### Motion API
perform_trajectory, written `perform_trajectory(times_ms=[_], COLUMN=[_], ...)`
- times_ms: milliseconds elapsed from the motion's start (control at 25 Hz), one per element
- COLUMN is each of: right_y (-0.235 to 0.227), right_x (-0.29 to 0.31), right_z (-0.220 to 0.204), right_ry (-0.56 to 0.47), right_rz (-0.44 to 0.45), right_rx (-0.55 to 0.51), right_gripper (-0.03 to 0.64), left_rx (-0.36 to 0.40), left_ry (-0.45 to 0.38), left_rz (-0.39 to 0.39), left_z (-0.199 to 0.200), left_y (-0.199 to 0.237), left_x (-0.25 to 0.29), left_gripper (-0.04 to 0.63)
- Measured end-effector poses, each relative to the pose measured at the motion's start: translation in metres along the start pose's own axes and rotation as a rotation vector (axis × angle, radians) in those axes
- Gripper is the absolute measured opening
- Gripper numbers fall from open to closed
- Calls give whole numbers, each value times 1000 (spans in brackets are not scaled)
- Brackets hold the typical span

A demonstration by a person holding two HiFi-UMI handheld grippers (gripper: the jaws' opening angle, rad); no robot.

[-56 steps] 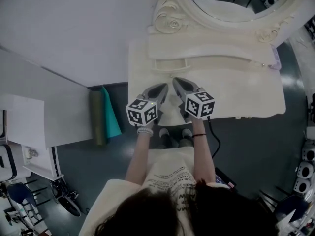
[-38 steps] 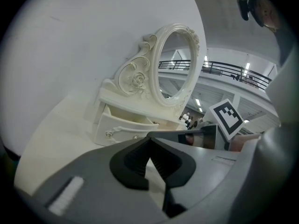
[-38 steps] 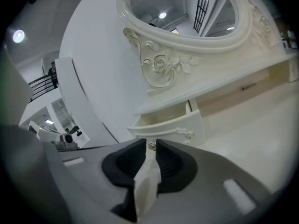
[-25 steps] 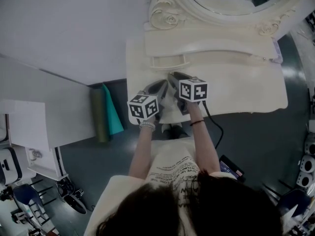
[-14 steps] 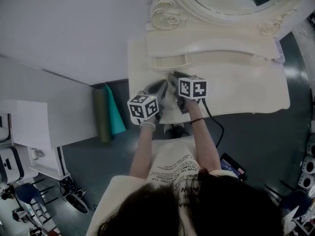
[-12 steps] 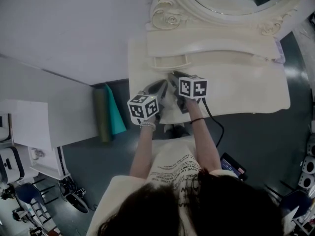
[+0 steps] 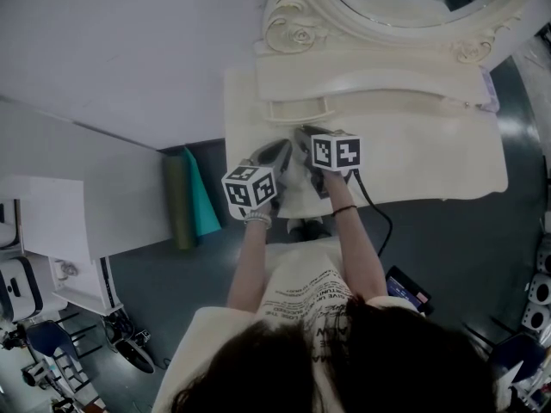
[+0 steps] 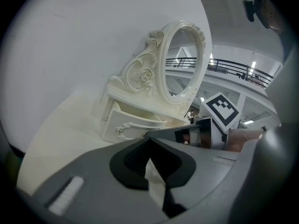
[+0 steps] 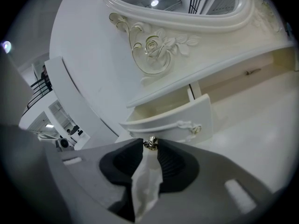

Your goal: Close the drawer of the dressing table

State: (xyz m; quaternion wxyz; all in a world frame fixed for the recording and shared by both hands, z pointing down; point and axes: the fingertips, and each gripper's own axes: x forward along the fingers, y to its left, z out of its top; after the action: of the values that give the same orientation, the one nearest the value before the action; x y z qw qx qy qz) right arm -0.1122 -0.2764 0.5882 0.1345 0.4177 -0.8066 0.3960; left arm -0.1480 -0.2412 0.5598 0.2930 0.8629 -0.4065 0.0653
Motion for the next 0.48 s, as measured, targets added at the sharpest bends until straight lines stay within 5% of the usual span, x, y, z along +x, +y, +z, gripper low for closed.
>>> perform_trajectory(times_ms=[480], right_y=[-2], right_x=[2], right_z=[7], right_ry=[-2], right_rz=[0], right_rx=[-6], right_gripper=[94], left_rx=[2], left_ry=[-8], left_rz=[-1], left_z=[6], left_y=[2], left_x=[4], left_gripper=[2])
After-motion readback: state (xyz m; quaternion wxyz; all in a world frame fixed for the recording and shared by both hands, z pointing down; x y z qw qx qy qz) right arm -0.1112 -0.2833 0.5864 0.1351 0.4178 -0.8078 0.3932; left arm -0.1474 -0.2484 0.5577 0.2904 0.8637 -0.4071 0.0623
